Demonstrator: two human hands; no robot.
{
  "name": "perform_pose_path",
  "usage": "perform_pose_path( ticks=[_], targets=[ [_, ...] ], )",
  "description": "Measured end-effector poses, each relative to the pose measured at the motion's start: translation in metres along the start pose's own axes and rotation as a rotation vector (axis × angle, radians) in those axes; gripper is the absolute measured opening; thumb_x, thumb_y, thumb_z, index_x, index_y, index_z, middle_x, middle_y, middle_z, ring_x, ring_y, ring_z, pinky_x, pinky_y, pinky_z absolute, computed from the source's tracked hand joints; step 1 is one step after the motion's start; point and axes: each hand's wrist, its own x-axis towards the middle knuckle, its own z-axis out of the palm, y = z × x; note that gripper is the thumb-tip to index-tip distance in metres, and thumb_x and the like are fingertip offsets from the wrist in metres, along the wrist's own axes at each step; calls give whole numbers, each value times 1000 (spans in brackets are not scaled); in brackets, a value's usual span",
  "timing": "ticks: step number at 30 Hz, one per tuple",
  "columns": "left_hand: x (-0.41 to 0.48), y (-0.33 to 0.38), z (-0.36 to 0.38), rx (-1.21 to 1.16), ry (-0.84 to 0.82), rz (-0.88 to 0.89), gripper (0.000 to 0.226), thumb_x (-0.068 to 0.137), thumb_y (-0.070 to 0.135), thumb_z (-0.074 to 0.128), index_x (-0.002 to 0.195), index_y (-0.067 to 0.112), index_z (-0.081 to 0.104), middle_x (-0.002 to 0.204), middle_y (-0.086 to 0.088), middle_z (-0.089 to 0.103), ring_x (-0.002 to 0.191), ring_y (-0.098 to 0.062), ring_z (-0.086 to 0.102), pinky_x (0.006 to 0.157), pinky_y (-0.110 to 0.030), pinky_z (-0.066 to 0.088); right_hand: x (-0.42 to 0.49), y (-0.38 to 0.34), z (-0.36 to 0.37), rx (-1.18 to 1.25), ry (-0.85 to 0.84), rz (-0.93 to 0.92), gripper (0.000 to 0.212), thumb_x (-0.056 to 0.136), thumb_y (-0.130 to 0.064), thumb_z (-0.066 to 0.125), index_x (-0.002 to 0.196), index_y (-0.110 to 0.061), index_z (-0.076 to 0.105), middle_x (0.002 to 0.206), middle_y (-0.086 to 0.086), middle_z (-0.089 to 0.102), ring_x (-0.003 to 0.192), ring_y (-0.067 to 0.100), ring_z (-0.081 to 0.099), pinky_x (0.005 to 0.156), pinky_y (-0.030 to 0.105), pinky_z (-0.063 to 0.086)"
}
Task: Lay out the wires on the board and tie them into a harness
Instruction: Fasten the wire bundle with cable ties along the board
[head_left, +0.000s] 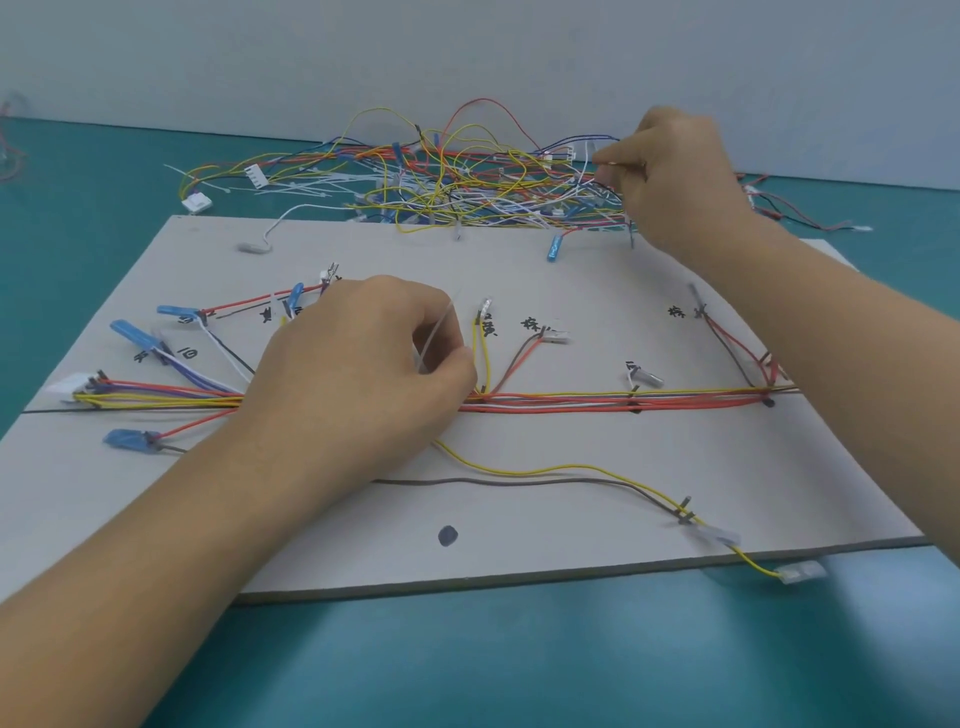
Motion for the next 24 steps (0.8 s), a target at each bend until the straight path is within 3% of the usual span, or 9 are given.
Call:
perform_pose_path(
  ticks=[9, 12, 15, 20, 24],
  targets=[
    [0, 0, 0, 12, 14, 19, 14, 82, 42, 64, 73, 31, 67, 74, 39, 58, 67, 6, 55, 53, -24, 32, 1, -23, -17, 85, 229, -127, 31, 97, -13, 63, 125, -3, 70, 97, 25, 64, 87, 31, 63, 71, 17, 36],
    [1, 0, 0, 1, 4, 12, 15, 80, 44, 62, 74, 31, 68, 73, 38, 58, 64, 5, 55, 54, -25, 33, 4, -28, -19, 59, 184, -135, 39, 92, -21, 71, 124, 1, 68, 94, 21, 69, 84, 31, 63, 76, 30, 45],
    [0, 0, -1, -5, 0, 7, 16, 77, 45, 59, 72, 32, 67, 71, 38, 58, 61, 4, 54, 54, -25, 33, 5, -26, -21, 140, 126, -69, 32, 83, -23, 80, 101, 0, 67, 82, 16, 70, 73, 24, 60, 74, 36, 50],
    [1, 0, -1, -11, -11, 0, 19, 75, 46, 56, 73, 32, 68, 72, 35, 60, 59, 2, 54, 56, -26, 37, -3, -23, -2, 166, -197, 46, 21, 78, -19, 87, 83, -8, 70, 73, 8, 66, 60, 13, 51, 54, 16, 39],
    [1, 0, 0, -11, -10, -6, 20, 73, 47, 56, 73, 32, 69, 68, 21, 64, 59, 0, 54, 60, -30, 47, -7, -15, 14, 207, -176, 136, 26, 76, -27, 88, 76, -15, 65, 62, -11, 56, 53, -1, 44, 50, 13, 34]
  ],
)
